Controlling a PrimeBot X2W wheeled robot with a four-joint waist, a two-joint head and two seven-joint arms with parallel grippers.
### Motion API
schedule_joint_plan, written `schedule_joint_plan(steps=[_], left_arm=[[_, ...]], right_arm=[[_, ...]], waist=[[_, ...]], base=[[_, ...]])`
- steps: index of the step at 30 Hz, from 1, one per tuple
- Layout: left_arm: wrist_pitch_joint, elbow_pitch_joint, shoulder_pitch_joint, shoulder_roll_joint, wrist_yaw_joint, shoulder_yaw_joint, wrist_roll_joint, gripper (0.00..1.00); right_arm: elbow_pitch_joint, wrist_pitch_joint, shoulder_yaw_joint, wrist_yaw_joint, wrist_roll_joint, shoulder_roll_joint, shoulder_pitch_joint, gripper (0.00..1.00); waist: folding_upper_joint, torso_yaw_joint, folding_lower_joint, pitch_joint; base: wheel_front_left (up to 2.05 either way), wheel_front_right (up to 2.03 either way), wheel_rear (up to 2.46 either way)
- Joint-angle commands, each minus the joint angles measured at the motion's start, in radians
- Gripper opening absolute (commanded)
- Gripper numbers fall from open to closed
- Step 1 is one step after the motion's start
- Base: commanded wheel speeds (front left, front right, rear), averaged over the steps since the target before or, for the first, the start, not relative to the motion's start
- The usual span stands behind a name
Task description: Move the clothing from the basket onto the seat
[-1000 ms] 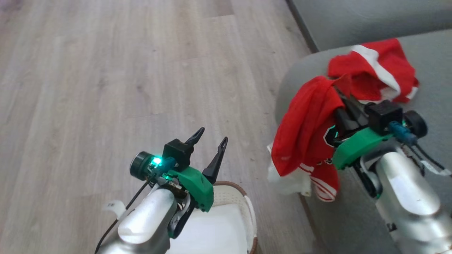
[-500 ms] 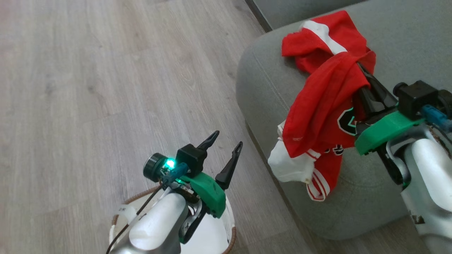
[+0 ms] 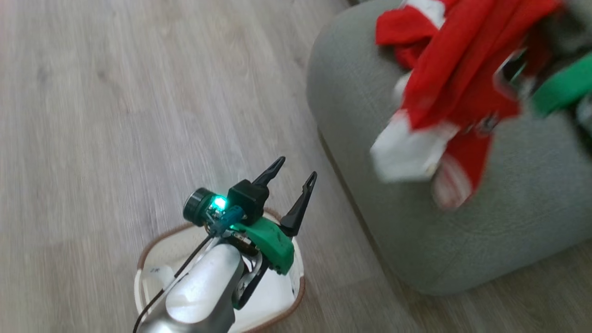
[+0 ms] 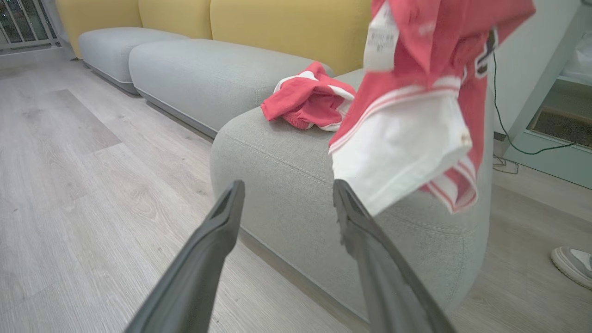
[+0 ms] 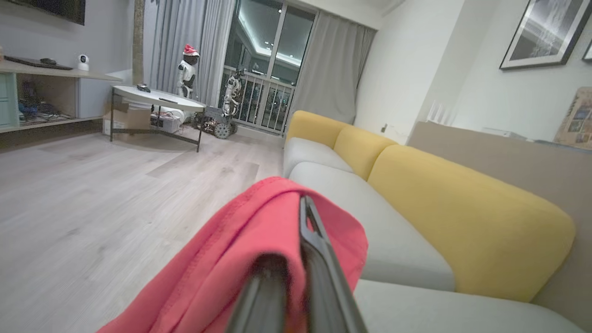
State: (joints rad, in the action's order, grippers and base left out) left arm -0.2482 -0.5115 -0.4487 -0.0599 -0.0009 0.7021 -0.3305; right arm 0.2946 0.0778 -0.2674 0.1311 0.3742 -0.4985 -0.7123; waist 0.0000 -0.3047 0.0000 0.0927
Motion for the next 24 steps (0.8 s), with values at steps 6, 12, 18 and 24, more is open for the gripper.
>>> schedule_joint_plan(steps=[6,12,18,24], left_arm=[[-0.013,0.063,-0.083,-0.040,-0.007,-0.037,0.045,1.00],[-0.005,0.105,-0.144,-0.070,-0.010,-0.028,0.079,1.00],[0.010,0.156,-0.190,-0.084,-0.007,-0.020,0.102,1.00],[0.032,0.210,-0.216,-0.103,0.004,-0.012,0.123,1.00]], right_arm=[[0.083,-0.007,0.073,0.000,0.002,-0.080,-0.218,0.00],[0.243,0.008,0.151,0.000,-0.068,-0.123,-0.388,0.00],[0.400,0.068,0.226,0.000,-0.167,-0.142,-0.481,0.00],[0.568,0.138,0.363,0.000,-0.291,-0.116,-0.562,0.00]], waist=[[0.0000,0.071,0.0000,0.149],[0.0000,0.120,0.0000,0.290],[0.0000,0.171,0.0000,0.392],[0.0000,0.222,0.0000,0.485]], base=[[0.00,0.00,0.00],[0.00,0.00,0.00],[0.00,0.00,0.00],[0.00,0.00,0.00]])
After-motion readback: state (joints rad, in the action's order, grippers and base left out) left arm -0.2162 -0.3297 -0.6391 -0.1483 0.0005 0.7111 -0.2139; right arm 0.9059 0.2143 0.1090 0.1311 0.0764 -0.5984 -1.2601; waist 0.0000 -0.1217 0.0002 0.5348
